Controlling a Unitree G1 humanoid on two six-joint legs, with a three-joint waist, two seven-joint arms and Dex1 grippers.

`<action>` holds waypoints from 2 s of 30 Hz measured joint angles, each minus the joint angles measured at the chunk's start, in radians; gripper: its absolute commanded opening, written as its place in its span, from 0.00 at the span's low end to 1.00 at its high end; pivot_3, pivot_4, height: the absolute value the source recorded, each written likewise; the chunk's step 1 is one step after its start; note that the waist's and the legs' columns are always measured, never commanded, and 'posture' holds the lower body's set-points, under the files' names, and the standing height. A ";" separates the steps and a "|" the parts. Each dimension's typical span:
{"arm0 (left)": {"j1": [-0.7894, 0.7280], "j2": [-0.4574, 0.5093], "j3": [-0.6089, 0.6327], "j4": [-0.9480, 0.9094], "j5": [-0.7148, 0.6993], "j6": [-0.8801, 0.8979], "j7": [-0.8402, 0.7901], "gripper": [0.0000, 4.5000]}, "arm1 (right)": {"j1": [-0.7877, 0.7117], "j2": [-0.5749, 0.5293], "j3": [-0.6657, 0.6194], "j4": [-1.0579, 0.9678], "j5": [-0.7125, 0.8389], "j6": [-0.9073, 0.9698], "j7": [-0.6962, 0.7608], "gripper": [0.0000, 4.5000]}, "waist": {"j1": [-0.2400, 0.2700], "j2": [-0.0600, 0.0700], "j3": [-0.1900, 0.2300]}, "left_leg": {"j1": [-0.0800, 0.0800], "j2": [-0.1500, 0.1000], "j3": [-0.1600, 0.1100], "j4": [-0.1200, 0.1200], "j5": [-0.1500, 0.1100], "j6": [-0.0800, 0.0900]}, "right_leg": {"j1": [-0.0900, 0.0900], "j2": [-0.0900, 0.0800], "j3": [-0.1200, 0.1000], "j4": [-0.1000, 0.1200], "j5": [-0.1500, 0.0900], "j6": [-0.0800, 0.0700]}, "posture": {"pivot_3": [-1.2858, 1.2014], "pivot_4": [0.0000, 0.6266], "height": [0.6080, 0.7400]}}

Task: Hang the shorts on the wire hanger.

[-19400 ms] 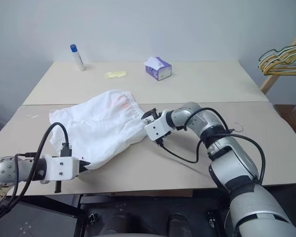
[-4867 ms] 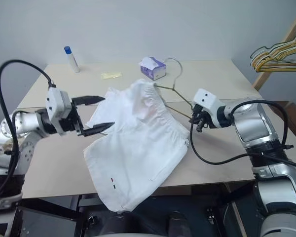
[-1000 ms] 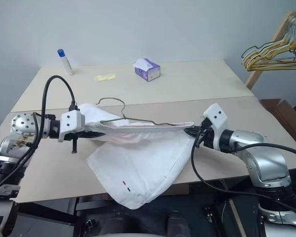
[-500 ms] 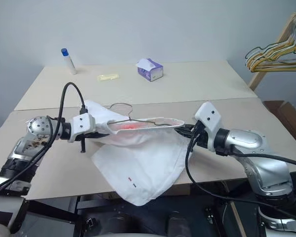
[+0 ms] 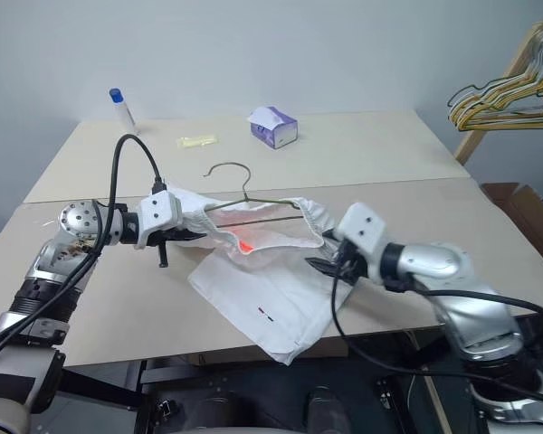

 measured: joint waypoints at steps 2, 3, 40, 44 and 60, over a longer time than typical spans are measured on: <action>-0.002 0.016 0.010 0.000 -0.009 -0.003 -0.026 0.00 | -0.043 -0.046 -0.095 0.034 0.066 -0.018 0.079 0.95 | 0.000 0.000 0.000 | 0.001 0.001 0.000 0.000 0.000 0.000 | 0.001 0.001 0.000 -0.001 0.000 0.000 | 0.54 0.01 1.00; -0.006 0.017 0.012 0.000 -0.011 -0.006 -0.036 0.00 | -0.069 -0.060 -0.107 0.054 0.076 -0.027 0.100 0.95 | -0.002 0.000 0.000 | 0.001 0.001 0.000 0.000 0.000 0.000 | 0.001 0.001 0.000 -0.002 0.000 0.000 | 0.54 0.01 1.00; -0.128 -0.074 0.018 0.071 -0.069 -0.072 -0.147 0.67 | -0.404 0.033 0.327 0.483 -0.281 -0.131 0.387 0.00 | -0.021 0.000 -0.001 | -0.009 0.000 0.003 0.002 0.006 -0.010 | -0.003 0.000 -0.004 -0.003 0.002 0.002 | 0.53 0.00 1.00; -0.159 -0.037 0.063 0.117 -0.074 -0.080 -0.118 0.96 | -0.241 -0.015 0.198 0.370 -0.209 0.003 0.325 0.00 | -0.022 0.000 -0.001 | -0.009 0.000 0.002 0.002 0.006 -0.009 | -0.003 0.000 -0.004 -0.004 0.003 0.002 | 0.52 0.00 1.00; -0.025 -0.286 0.329 -0.512 -0.598 0.495 0.382 0.99 | 0.062 0.189 -0.489 0.102 -0.034 0.654 -0.279 0.00 | -0.038 0.000 -0.004 | -0.004 -0.001 -0.002 0.003 0.001 -0.002 | 0.000 -0.001 0.001 -0.003 0.006 0.003 | 0.48 0.00 1.00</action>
